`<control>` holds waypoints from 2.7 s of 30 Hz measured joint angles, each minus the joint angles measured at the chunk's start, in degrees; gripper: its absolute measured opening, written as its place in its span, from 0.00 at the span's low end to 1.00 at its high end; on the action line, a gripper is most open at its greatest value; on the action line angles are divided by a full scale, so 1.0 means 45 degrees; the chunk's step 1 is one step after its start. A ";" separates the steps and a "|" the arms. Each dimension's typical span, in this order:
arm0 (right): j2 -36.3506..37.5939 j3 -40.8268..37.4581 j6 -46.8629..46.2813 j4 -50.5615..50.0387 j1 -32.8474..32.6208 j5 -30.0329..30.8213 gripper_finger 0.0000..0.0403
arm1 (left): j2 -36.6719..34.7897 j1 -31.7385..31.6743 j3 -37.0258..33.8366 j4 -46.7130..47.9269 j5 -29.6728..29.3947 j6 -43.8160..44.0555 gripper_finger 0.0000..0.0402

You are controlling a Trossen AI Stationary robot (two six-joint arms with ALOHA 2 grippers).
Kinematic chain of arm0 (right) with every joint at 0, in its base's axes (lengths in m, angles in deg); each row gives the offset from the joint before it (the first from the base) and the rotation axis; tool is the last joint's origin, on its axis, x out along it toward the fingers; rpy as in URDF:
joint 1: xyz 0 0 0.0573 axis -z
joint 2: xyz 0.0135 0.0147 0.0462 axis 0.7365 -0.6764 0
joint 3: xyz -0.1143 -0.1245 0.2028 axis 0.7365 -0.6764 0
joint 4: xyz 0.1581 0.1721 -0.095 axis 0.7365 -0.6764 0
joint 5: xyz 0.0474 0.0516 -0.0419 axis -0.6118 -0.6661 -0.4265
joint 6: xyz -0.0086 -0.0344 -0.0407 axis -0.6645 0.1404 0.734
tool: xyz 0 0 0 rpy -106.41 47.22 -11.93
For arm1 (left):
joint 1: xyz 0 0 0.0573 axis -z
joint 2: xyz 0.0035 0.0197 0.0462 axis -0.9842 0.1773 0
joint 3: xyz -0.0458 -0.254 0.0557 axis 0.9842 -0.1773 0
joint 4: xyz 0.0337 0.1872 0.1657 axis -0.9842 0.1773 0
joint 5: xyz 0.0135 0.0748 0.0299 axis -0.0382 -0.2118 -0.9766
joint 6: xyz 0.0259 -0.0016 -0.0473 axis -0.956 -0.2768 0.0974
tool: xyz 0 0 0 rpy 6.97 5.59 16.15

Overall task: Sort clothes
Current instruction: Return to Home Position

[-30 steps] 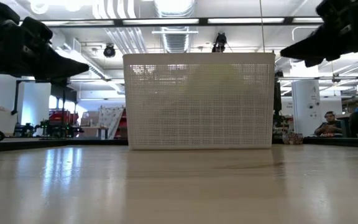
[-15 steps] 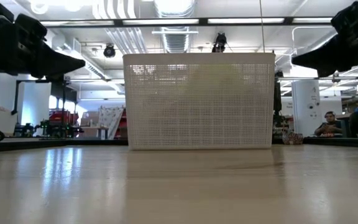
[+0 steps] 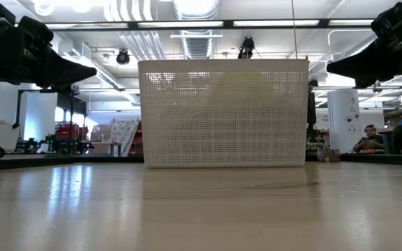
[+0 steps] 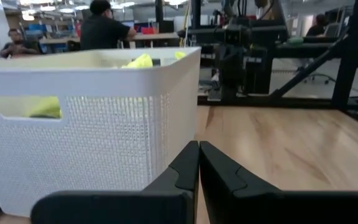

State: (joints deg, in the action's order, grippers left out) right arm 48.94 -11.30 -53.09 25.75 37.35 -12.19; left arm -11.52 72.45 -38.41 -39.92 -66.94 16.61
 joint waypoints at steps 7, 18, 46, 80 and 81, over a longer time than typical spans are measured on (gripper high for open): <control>-0.0086 -0.0005 -0.0151 -0.0013 0.0000 0.0003 0.00 | 0.0181 0.0000 0.0000 0.0027 0.0002 0.0257 0.00; -0.0054 -0.0138 -0.0151 0.0835 0.0000 -0.2866 0.00 | 0.0297 0.0000 -0.0005 0.0027 0.0002 0.0257 0.00; -0.0544 -0.0335 0.0632 0.0772 0.0311 -0.2652 0.00 | 0.0828 0.0000 -0.0034 -0.0094 0.0060 0.0108 0.00; -0.0578 -0.0264 0.0382 0.0767 0.0306 -0.1514 0.00 | -0.0031 0.0010 -0.0044 -0.0598 0.0993 0.0787 0.00; -0.0578 -0.0260 0.0232 0.0769 0.0310 -0.1349 0.00 | -0.0032 0.0010 -0.0044 -0.0602 0.0990 0.0779 0.00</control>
State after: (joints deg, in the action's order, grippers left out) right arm 46.34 -12.47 -52.05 29.21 38.74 -18.26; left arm -11.66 72.50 -38.61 -42.63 -62.49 20.11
